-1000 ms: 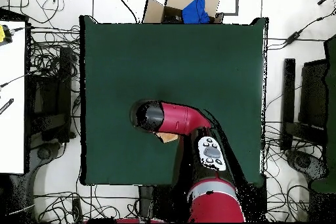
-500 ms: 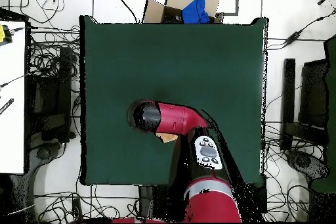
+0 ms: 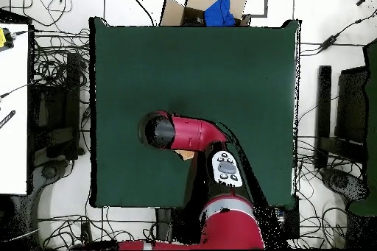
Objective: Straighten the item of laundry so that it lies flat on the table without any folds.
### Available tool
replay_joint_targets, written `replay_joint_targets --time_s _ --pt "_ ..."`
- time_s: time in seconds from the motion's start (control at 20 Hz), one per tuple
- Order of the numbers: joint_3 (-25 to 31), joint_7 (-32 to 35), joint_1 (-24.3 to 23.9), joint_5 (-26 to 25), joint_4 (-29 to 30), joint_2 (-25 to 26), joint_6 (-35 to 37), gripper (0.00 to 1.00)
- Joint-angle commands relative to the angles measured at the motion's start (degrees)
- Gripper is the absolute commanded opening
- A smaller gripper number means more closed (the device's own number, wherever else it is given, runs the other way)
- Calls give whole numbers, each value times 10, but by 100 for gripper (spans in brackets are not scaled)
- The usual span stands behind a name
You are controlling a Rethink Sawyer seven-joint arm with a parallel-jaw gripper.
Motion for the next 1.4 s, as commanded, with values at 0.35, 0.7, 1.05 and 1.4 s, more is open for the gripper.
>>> replay_joint_targets --time_s 0.35,0.7,1.05,1.4 --pt "28 107 19 0 26 31 -60 100" --pt "22 109 23 1 44 28 -57 100" --pt "9 124 43 11 57 13 -45 100" --pt "-10 122 57 14 61 -14 -9 100"
